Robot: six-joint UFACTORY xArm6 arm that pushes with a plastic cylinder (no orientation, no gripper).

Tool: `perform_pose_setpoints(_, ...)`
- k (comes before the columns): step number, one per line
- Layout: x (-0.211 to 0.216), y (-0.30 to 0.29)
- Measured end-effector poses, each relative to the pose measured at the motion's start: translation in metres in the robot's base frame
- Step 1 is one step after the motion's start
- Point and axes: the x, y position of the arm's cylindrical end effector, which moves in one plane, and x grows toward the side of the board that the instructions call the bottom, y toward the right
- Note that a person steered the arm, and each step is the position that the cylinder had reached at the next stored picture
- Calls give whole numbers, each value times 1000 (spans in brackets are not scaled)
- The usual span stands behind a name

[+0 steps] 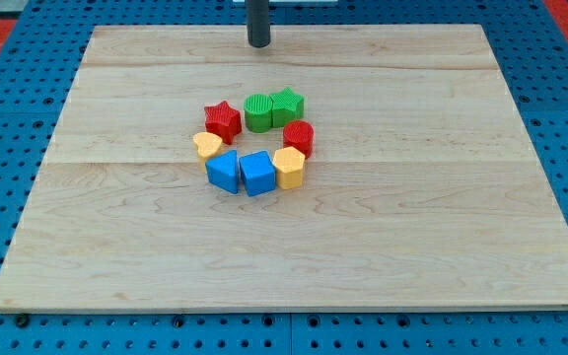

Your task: Move your arm diagonally bottom right to the red circle

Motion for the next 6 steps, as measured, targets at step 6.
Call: perform_pose_setpoints(6, 28, 27)
